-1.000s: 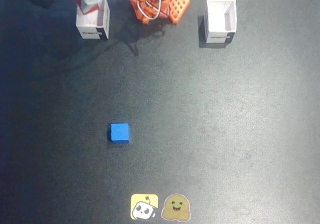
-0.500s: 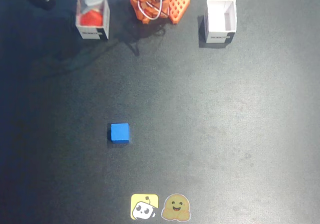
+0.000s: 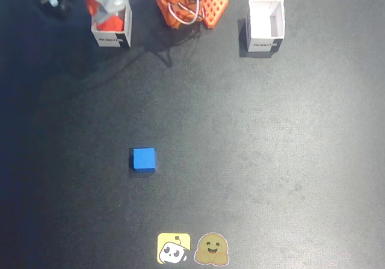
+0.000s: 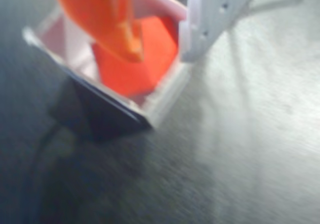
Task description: Put the red cube in the right box and the blue cube in the left box.
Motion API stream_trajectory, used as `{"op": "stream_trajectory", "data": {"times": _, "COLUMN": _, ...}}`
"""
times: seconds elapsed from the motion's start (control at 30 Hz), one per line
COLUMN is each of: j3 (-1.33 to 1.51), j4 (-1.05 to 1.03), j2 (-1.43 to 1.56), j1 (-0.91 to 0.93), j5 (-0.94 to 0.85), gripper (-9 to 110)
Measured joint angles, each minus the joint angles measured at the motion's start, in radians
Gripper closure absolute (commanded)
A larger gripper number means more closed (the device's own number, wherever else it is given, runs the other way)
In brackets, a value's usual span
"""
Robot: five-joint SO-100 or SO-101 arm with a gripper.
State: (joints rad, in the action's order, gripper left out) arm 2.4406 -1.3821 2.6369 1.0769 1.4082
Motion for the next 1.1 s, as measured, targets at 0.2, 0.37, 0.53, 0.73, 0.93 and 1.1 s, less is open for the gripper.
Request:
{"op": "stream_trajectory", "data": {"times": 0.2, "j3": -0.002, "j4": 0.018, "j2": 0.0, "j1": -0.179, "j5": 0.028, "gripper": 101}}
{"op": "stream_trajectory", "data": {"times": 0.37, "j3": -0.005, "j4": 0.018, "j2": 0.003, "j1": -0.376, "j5": 0.095, "gripper": 101}}
{"op": "stream_trajectory", "data": {"times": 0.53, "j3": -0.005, "j4": 0.014, "j2": 0.049, "j1": -0.554, "j5": 0.127, "gripper": 101}}
{"op": "stream_trajectory", "data": {"times": 0.73, "j3": -0.005, "j4": -0.031, "j2": 0.14, "j1": -0.738, "j5": 0.167, "gripper": 101}}
{"op": "stream_trajectory", "data": {"times": 0.93, "j3": 0.018, "j4": -0.069, "j2": 0.298, "j1": -0.9, "j5": 0.186, "gripper": 101}}
{"op": "stream_trajectory", "data": {"times": 1.1, "j3": 0.028, "j4": -0.06, "j2": 0.301, "j1": -0.996, "j5": 0.153, "gripper": 101}}
